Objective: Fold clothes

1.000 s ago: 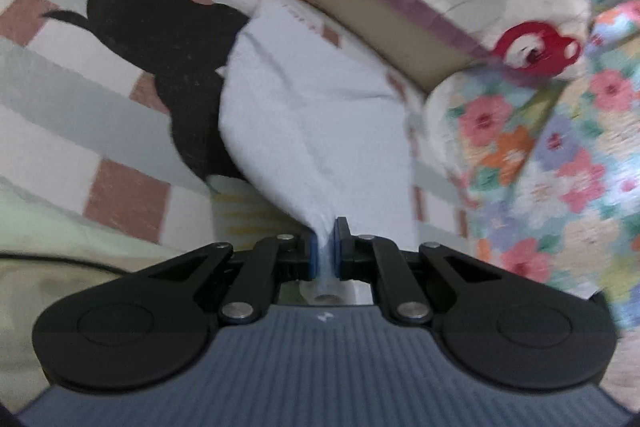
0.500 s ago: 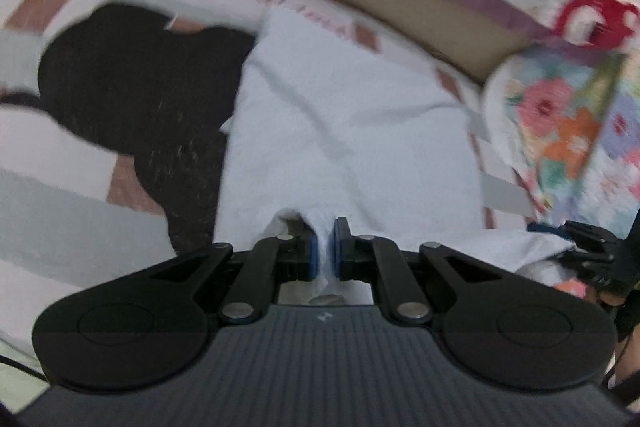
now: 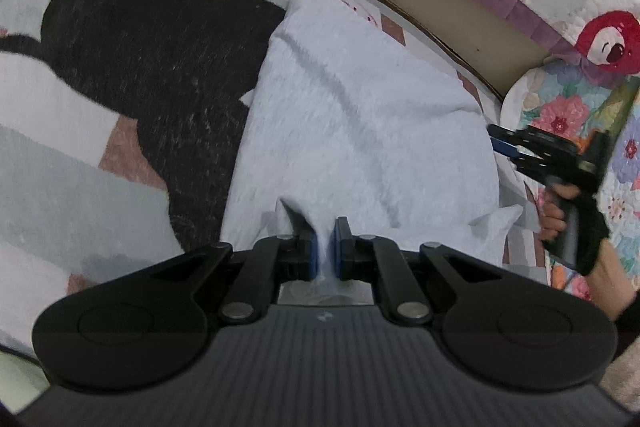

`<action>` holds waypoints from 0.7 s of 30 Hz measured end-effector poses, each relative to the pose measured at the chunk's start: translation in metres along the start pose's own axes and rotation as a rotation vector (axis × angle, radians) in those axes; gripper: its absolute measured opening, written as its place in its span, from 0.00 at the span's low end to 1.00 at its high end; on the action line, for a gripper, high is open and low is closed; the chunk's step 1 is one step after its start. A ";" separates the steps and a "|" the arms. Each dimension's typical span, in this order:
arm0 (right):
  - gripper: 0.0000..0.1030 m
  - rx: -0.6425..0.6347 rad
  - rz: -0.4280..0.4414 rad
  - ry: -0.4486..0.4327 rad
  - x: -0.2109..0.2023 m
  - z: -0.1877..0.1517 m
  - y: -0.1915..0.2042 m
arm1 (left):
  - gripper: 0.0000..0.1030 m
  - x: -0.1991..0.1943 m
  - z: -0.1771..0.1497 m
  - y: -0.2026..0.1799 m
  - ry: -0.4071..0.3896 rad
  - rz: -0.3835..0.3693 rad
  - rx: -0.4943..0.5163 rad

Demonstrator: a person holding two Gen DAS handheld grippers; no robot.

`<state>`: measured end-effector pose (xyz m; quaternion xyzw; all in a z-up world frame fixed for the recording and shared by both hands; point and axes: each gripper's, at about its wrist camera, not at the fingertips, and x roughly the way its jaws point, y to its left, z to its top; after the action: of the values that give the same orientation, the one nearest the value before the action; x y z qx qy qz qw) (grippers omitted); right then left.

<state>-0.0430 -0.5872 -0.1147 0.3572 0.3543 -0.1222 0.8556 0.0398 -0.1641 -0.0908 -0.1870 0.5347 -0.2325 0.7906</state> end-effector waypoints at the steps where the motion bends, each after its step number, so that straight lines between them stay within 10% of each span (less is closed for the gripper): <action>1: 0.37 -0.012 -0.004 -0.018 0.005 -0.001 0.001 | 0.07 0.001 0.000 0.002 0.003 -0.002 -0.008; 3: 0.36 -0.053 -0.039 -0.055 0.015 0.002 0.004 | 0.07 0.003 -0.001 0.005 0.010 -0.006 -0.024; 5: 0.05 -0.137 -0.060 -0.091 0.022 0.006 0.012 | 0.07 0.004 -0.001 0.008 0.015 -0.009 -0.036; 9: 0.04 -0.149 -0.054 -0.158 0.016 0.027 0.006 | 0.07 0.005 -0.002 0.009 0.016 -0.015 -0.039; 16: 0.01 -0.410 -0.182 0.032 0.031 0.049 0.022 | 0.08 0.006 -0.001 0.014 0.021 -0.026 -0.063; 18: 0.04 -0.428 -0.197 0.029 0.023 0.047 0.026 | 0.08 0.006 -0.001 0.016 0.023 -0.030 -0.074; 21: 0.58 -0.317 -0.237 -0.047 -0.006 0.036 0.019 | 0.08 0.007 -0.001 0.016 0.024 -0.026 -0.072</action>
<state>-0.0196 -0.5992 -0.0827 0.1707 0.3886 -0.1729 0.8888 0.0439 -0.1551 -0.1050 -0.2196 0.5496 -0.2257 0.7739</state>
